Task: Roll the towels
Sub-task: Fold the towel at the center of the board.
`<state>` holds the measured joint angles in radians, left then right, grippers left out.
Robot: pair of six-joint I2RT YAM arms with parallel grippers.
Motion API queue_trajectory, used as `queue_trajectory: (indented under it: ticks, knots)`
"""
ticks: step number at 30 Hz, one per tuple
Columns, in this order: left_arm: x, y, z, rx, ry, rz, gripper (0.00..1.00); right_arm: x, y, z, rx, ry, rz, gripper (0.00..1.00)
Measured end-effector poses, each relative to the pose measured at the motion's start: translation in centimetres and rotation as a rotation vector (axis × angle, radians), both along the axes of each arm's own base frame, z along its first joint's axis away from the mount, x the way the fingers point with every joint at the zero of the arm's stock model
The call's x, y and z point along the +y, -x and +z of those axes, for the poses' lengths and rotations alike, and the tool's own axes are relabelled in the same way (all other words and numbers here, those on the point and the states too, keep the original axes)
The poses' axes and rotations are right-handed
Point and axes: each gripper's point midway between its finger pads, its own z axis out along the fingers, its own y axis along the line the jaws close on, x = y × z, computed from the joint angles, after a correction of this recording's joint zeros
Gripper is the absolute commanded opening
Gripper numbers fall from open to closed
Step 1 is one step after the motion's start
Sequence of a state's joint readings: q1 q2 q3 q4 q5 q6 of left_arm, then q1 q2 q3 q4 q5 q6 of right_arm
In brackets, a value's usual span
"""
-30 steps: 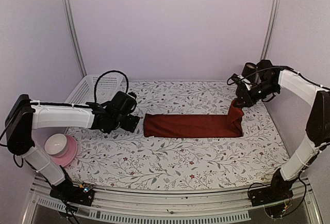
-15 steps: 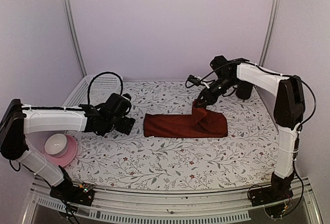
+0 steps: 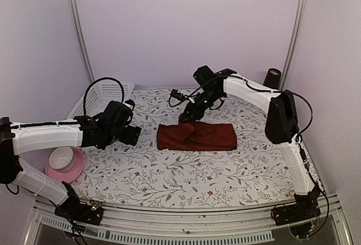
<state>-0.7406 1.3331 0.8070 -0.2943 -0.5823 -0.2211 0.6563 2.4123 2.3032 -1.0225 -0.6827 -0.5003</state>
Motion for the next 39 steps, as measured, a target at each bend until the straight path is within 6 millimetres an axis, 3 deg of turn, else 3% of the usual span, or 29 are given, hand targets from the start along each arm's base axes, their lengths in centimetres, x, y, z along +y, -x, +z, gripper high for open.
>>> queue_trajectory:
  ticks: [4, 7, 18, 20, 23, 26, 30, 34, 39]
  knots:
    - [-0.1, 0.1, -0.1, 0.007, 0.014, -0.008, 0.97, 0.6, 0.7, -2.9, 0.042, 0.039, 0.011, 0.02]
    - [-0.3, 0.0, -0.1, 0.007, 0.025, -0.016, 0.97, 0.9, 1.0, -3.9, 0.054, 0.053, 0.021, 0.02]
    - [-1.0, -0.1, -0.4, 0.006, 0.067, -0.026, 0.97, 0.4, 1.9, -3.2, 0.026, 0.056, 0.068, 0.02]
    - [-1.1, -0.1, -0.6, 0.011, 0.069, -0.029, 0.97, -0.6, 2.6, -2.6, 0.028, 0.065, 0.076, 0.02]
    - [-1.3, -0.2, -0.8, 0.014, 0.075, -0.033, 0.97, -1.7, 3.4, 0.0, -0.001, 0.055, 0.084, 0.02]
    - [-1.5, -0.2, -0.8, 0.012, 0.084, -0.034, 0.97, -2.6, 3.2, 3.6, -0.062, 0.013, 0.075, 0.03]
    - [-1.6, -0.3, -1.1, 0.015, 0.083, -0.031, 0.97, -3.1, 2.8, 6.1, -0.104, -0.028, 0.067, 0.02]
    - [-1.7, -0.5, -1.5, 0.021, 0.081, -0.029, 0.97, -3.0, 2.6, 4.9, -0.080, -0.019, 0.070, 0.03]
    - [-1.6, -0.6, -1.8, 0.025, 0.082, -0.023, 0.97, -1.9, 2.3, 1.7, -0.038, 0.008, 0.086, 0.03]
